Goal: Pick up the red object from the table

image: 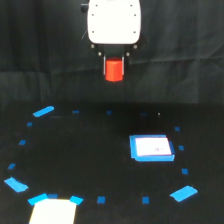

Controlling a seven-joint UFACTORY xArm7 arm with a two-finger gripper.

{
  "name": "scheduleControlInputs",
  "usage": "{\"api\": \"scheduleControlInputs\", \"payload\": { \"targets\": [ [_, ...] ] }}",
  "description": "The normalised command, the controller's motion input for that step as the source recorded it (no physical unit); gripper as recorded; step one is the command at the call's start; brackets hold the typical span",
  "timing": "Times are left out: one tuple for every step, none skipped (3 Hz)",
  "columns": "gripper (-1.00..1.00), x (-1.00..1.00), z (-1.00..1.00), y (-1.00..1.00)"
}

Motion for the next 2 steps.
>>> {"api": "scheduleControlInputs", "payload": {
  "targets": [
    [-0.5, 0.46, -0.19, 0.02],
    [-0.87, 0.33, -0.11, -0.26]
  ]
}}
